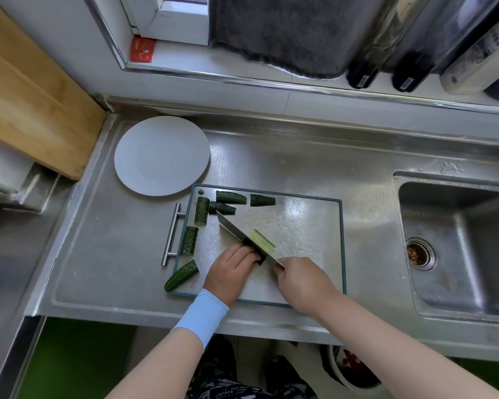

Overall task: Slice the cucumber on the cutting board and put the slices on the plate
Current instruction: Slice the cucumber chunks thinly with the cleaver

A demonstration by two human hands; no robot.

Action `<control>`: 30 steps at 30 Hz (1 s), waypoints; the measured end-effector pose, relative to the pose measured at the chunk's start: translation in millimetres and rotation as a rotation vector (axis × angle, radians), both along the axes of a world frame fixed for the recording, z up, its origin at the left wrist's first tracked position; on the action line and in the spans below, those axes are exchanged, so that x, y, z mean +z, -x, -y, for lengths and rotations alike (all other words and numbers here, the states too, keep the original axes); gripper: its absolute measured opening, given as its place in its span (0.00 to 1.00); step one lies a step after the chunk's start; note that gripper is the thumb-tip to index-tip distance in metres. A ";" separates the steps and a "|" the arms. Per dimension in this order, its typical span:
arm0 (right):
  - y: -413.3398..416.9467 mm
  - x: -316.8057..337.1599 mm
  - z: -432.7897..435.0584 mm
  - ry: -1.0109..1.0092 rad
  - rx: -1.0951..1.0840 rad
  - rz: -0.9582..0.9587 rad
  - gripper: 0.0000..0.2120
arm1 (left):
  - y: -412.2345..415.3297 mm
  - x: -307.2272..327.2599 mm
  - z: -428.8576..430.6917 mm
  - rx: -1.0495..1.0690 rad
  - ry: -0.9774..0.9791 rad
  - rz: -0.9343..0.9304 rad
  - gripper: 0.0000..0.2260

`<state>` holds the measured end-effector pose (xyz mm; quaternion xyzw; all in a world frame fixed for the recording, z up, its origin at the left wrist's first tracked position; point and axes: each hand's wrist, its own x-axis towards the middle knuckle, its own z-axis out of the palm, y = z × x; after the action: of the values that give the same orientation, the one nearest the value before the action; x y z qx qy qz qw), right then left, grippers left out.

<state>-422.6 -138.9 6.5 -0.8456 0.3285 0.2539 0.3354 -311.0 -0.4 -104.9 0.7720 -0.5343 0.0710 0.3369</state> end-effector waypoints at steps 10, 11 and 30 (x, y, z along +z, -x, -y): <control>0.1 31.0 24.4 -0.008 -0.092 0.110 0.19 | -9.4 15.5 10.1 -0.068 -0.078 0.031 0.11; -0.3 34.4 27.6 0.002 -0.111 0.127 0.18 | -12.7 16.8 11.8 -0.087 -0.105 0.035 0.13; 3.2 52.9 103.1 0.179 -0.445 0.203 0.19 | -57.2 72.1 161.7 -0.156 -0.654 -0.165 0.17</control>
<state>-425.8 -242.0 59.4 -0.8000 0.4924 0.0577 0.3380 -253.8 -162.1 -32.8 0.7992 -0.5571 -0.1925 0.1181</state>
